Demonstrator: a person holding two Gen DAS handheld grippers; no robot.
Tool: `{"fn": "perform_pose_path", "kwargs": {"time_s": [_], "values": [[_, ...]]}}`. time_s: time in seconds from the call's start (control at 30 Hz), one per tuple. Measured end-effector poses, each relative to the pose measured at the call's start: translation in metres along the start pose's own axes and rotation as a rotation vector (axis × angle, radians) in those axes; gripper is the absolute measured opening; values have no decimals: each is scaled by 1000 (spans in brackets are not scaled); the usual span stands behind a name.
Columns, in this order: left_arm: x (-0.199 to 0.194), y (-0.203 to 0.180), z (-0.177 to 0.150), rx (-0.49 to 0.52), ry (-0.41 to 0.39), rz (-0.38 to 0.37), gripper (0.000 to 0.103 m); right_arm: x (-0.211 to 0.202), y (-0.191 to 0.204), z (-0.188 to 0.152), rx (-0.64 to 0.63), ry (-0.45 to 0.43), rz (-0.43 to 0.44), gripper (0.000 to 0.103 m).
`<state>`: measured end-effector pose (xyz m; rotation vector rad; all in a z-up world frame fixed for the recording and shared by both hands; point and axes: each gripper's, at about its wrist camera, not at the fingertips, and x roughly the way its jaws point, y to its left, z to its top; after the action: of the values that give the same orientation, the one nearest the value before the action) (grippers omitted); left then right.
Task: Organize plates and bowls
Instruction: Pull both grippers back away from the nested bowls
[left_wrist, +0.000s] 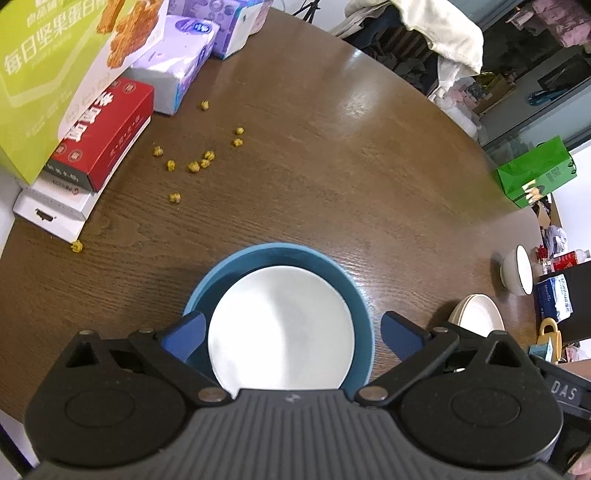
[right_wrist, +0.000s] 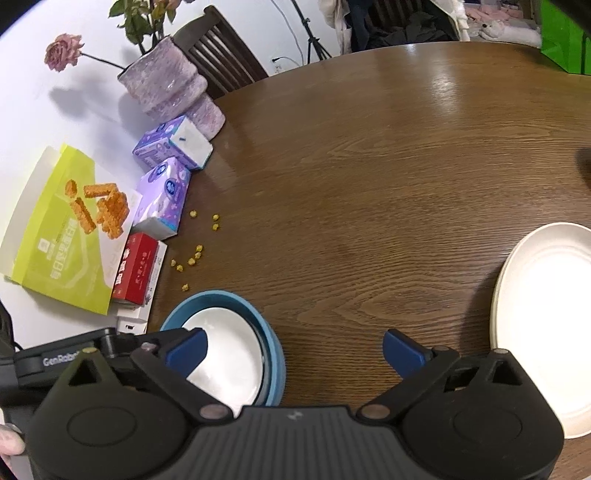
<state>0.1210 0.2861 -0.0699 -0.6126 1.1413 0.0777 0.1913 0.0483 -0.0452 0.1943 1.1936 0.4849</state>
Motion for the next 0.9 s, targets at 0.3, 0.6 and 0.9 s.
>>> {"fn": "perform_pose_path", "kwargs": {"time_s": [0.3,0.6,0.9], "values": [[-16,-12,3,54,-50,-14,103,-15,-14,-3,23,-50,-44,102],[-20,-30,7,119,-73,-40,103,-35,-27,-7,58,-113,-87,102],[-21,-57,8,198,-96,-66,103,-61,-47,-16,111,-207,-128,102]]}}
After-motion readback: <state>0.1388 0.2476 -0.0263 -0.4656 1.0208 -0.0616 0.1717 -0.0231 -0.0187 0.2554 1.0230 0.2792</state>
